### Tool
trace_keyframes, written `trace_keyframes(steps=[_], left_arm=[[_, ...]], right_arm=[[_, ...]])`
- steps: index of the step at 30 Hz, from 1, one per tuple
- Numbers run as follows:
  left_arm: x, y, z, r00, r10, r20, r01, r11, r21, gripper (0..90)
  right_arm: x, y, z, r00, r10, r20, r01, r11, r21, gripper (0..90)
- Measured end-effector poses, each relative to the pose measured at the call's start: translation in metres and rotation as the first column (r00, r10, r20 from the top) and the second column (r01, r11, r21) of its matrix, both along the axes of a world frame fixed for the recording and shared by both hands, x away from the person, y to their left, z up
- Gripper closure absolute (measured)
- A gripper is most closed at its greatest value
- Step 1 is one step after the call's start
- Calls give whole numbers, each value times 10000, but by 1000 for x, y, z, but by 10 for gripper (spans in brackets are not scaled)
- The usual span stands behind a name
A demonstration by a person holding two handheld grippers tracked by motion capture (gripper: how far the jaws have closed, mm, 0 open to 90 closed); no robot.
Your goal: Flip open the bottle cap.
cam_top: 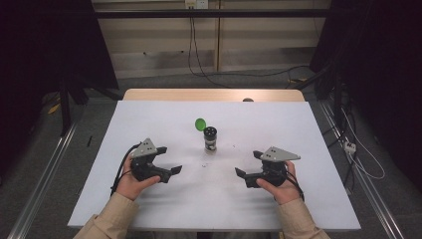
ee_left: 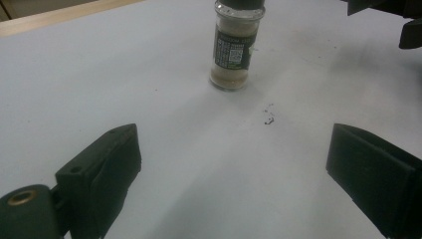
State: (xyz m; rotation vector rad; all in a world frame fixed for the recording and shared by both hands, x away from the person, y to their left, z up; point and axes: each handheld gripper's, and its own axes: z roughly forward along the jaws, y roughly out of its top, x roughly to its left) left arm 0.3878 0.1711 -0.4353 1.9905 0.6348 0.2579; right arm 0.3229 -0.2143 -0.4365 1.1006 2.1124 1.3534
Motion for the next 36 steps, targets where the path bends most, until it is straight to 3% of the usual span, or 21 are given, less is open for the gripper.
trace_keyframes(steps=[3, 22, 36], left_arm=[[-1, 3, 0, 10000, -66, 56, 65, 9998, 161, 67], [-7, 22, -4, 9998, 220, 1, -220, 9997, 40, 67], [-14, 37, -5, 9993, 356, 86, -357, 9993, 135, 67]], right_arm=[[-2, -4, -2, 10000, -78, -23, 78, 9999, -77, 92], [-20, -31, -10, 9991, -430, 20, 430, 9984, -354, 94], [-32, -47, -13, 9970, -772, 58, 773, 9967, -263, 95]])
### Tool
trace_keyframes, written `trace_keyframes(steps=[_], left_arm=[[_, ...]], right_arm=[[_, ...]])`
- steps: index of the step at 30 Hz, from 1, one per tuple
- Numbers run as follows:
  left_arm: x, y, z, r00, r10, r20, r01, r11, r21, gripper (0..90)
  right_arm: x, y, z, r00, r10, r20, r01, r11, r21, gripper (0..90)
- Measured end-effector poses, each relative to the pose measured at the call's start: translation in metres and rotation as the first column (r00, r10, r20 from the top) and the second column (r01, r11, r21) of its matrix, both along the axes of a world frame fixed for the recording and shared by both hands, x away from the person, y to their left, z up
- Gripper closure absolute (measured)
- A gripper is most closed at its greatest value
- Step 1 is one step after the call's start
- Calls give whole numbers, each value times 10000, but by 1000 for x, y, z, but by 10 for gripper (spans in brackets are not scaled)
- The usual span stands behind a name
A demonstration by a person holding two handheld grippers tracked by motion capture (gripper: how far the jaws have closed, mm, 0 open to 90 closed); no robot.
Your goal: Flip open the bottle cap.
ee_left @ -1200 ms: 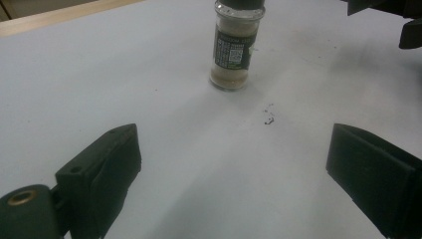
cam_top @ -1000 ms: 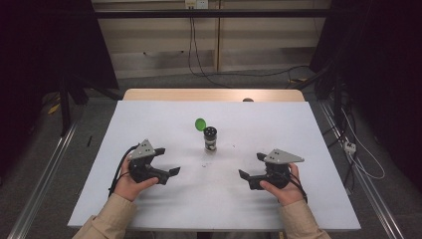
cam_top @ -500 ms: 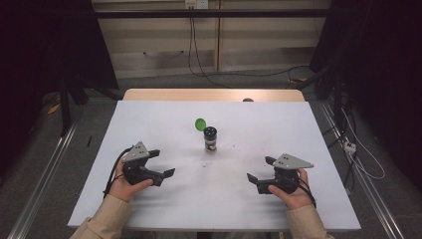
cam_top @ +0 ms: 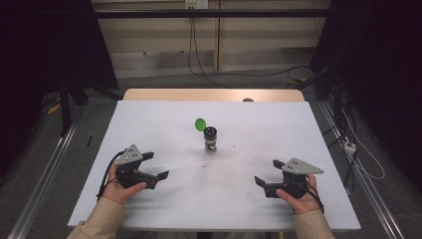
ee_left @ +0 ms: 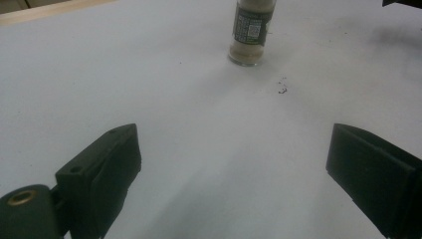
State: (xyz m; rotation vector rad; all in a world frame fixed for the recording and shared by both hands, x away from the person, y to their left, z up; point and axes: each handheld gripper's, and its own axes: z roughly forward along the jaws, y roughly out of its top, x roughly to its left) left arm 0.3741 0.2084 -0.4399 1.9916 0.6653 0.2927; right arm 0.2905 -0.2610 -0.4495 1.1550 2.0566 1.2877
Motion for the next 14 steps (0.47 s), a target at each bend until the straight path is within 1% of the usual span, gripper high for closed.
trace_keyframes(steps=[5, 7, 8, 9, 10, 14], left_arm=[[-4, 8, 1, 9999, 91, 62, -92, 9999, 59, 68], [-6, 12, 0, 10000, 74, -15, -74, 10000, 47, 68], [-7, 14, 0, 9999, 119, 29, -119, 9999, 117, 67], [-8, 16, 0, 9998, 175, 4, -175, 9998, 33, 67], [-9, 17, 0, 9998, 213, -43, -213, 9998, -65, 66], [-8, 18, -1, 9996, 281, 38, -282, 9996, 35, 66]], right_arm=[[-2, -2, -1, 10000, -36, 18, 36, 10000, -60, 96], [-3, -3, -2, 10000, -43, 0, 43, 10000, -71, 97], [-3, -4, -2, 10000, -41, -9, 40, 9999, -93, 98], [-3, -5, -3, 10000, -78, -19, 78, 9999, -90, 98], [-3, -5, -3, 9999, -105, -19, 105, 9999, -90, 98], [-3, -6, -4, 9999, -126, -51, 126, 9999, -82, 97]])
